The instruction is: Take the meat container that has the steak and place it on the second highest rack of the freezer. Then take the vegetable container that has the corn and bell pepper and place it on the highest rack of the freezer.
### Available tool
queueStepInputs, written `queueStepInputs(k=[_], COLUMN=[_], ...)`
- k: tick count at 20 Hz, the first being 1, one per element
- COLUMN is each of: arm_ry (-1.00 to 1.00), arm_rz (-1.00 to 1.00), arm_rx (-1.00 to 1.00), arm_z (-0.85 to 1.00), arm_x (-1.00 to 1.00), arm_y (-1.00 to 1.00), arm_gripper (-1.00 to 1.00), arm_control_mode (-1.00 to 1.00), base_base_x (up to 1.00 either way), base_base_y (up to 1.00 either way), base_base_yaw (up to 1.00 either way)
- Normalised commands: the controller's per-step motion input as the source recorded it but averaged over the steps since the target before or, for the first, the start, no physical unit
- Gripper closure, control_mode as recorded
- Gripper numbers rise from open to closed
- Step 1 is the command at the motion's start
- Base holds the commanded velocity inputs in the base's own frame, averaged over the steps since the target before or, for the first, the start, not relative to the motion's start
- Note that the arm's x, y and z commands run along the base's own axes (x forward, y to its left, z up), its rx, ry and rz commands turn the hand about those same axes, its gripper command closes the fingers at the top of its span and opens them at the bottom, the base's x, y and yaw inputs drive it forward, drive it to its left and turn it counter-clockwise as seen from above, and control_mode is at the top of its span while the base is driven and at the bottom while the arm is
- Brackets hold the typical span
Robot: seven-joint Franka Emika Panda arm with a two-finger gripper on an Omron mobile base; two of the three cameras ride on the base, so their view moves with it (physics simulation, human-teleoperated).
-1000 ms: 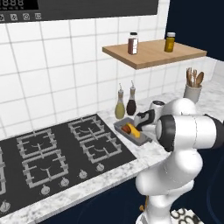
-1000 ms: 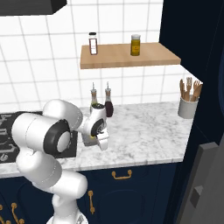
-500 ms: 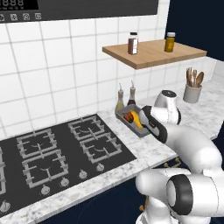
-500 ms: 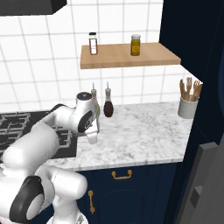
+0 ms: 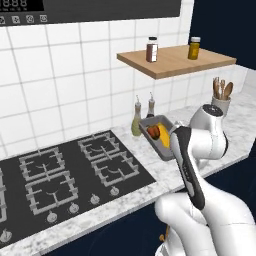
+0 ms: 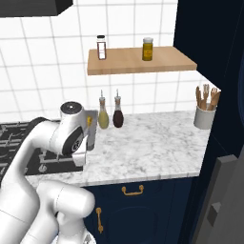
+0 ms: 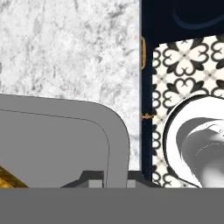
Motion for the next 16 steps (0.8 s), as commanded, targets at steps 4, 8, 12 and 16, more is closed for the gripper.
queueStepInputs(k=[4,8,12,16], arm_ry=[-0.01,-0.03,0.00,0.00], arm_rz=[-0.01,0.00,0.00,0.00], arm_rx=[0.03,-0.02,0.00,0.00], arm_z=[0.06,0.00,0.00,0.00], arm_x=[-0.65,-0.46,0.00,0.00], arm_y=[0.04,0.20,0.00,0.00], arm_gripper=[1.00,1.00,1.00,1.00], arm_control_mode=[-1.00,1.00,1.00,1.00], base_base_x=[0.00,-0.50,-1.00,-1.00], base_base_y=[0.00,0.31,0.92,0.96], base_base_yaw=[0.00,0.00,-0.04,-0.32])
